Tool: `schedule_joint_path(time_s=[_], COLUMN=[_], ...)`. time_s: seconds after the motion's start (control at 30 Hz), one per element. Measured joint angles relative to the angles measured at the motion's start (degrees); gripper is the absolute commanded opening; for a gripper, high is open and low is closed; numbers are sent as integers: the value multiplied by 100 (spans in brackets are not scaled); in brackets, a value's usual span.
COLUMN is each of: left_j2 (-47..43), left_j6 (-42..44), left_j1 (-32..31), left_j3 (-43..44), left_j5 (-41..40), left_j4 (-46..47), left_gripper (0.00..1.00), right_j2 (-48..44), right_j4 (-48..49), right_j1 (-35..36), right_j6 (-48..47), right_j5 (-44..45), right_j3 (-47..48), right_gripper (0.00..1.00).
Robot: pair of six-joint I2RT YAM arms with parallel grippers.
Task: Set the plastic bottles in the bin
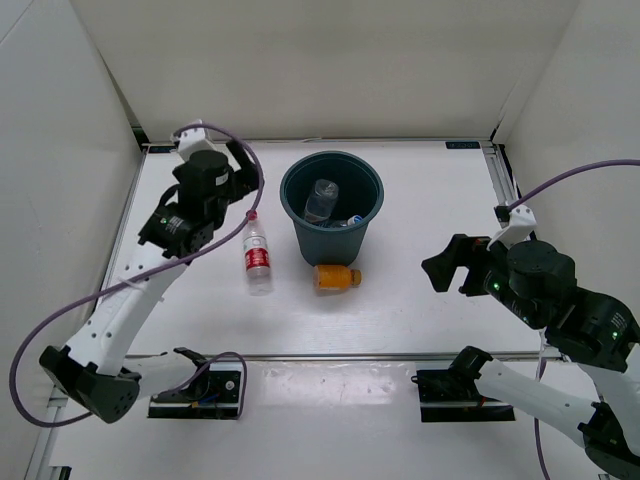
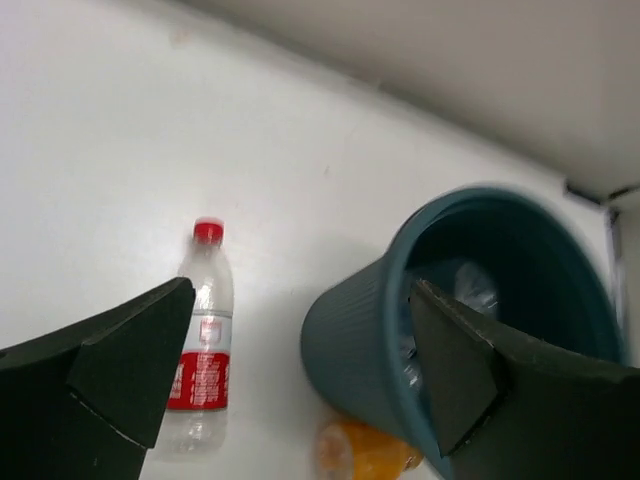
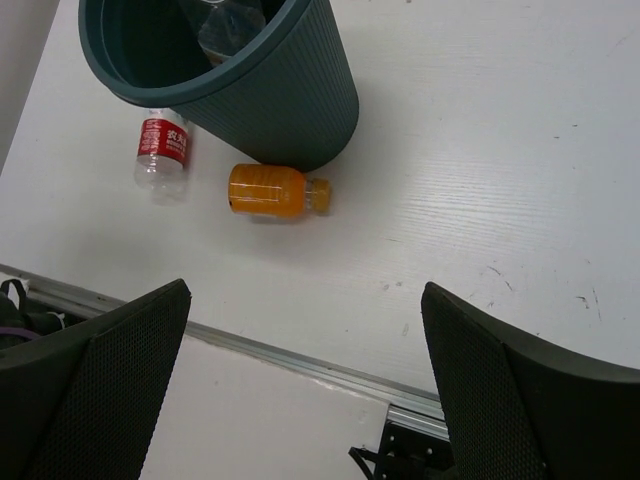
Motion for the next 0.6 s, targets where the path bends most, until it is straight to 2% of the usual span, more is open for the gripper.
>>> schedule_joint_path(time_s=[0.13,0.27,0.4,0.6], left_j2=[52,345,573,1165], left_j6=[37,39,57,120], left_j1=[505,997,1338,1471], left_j3=[-1224,-2063,-2385,-2494], left_j5=[918,1757,2210,2682], left_j4=[439,597,833,1209], left_gripper=[100,100,100,100], right_j2=[4,4,4,4], right_j4=[4,4,2,2], right_j1=[0,0,0,0], right_j6=[0,0,0,0], right_j5=[-57,-125,-151,-216], right_j3=[-2,-44,-81,-101], right_gripper=[100,100,100,100])
